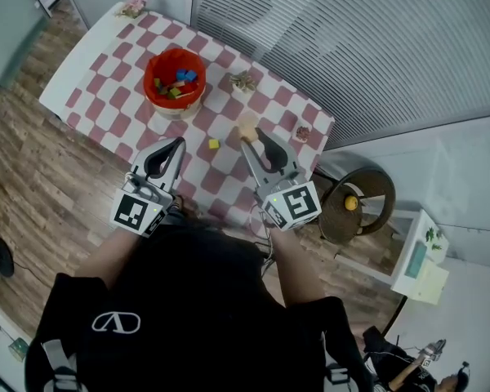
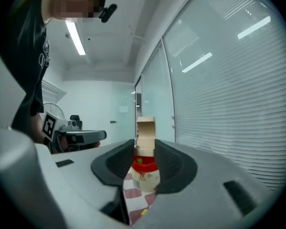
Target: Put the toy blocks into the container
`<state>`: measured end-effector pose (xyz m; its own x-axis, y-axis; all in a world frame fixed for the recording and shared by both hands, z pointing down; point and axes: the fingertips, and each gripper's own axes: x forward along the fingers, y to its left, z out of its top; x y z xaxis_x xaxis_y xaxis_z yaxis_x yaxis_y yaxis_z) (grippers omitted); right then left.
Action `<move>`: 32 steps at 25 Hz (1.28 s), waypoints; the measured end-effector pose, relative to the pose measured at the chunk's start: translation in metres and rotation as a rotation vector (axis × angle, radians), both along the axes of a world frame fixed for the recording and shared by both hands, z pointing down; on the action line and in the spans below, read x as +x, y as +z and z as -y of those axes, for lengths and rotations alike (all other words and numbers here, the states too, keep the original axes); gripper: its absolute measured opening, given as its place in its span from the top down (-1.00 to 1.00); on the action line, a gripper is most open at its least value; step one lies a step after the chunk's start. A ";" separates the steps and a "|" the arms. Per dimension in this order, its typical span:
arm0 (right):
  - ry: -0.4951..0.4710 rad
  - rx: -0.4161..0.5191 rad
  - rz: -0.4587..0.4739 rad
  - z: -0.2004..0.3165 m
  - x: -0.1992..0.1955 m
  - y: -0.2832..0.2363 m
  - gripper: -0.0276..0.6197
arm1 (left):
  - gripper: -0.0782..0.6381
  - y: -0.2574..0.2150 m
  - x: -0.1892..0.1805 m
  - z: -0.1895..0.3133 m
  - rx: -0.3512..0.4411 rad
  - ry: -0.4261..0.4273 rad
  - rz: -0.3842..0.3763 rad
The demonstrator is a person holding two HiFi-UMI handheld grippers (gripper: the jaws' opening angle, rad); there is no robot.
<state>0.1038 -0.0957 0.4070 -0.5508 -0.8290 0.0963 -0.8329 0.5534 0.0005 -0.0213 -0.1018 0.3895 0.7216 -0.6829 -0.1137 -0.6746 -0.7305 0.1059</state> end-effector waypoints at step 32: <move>-0.106 0.019 -0.055 0.160 -0.093 0.024 0.50 | 0.76 -0.010 -0.035 -0.005 0.034 -0.080 -0.001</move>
